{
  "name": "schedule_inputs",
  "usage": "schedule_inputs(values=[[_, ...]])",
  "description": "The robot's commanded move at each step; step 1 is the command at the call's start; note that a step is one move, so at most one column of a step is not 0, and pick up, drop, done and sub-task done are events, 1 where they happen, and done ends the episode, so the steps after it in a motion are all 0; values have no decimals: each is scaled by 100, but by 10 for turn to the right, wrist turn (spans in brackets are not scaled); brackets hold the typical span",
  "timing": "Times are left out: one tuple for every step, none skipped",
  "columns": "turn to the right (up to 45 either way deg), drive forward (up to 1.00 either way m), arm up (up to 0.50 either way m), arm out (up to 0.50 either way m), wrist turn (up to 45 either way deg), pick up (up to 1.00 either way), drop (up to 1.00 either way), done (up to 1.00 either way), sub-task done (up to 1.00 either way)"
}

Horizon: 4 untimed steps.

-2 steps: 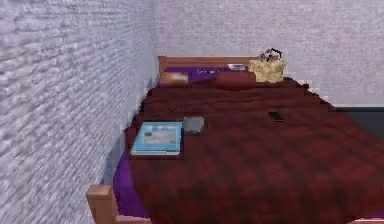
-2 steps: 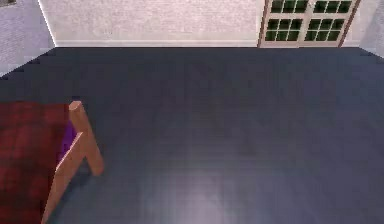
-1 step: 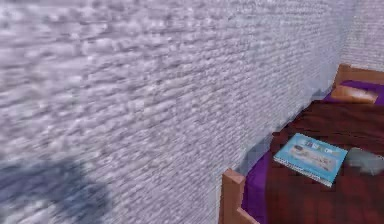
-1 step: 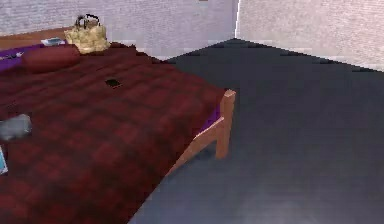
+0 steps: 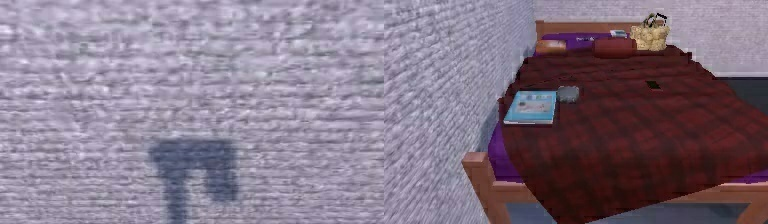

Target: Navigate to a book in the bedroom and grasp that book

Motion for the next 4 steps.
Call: schedule_inputs(values=[[-90,0,0,0,0,0,0,0,0],[450,0,0,0,0,0,0,0,0],[420,0,0,0,0,0,0,0,0],[0,45,0,0,0,0,0,0,0]])
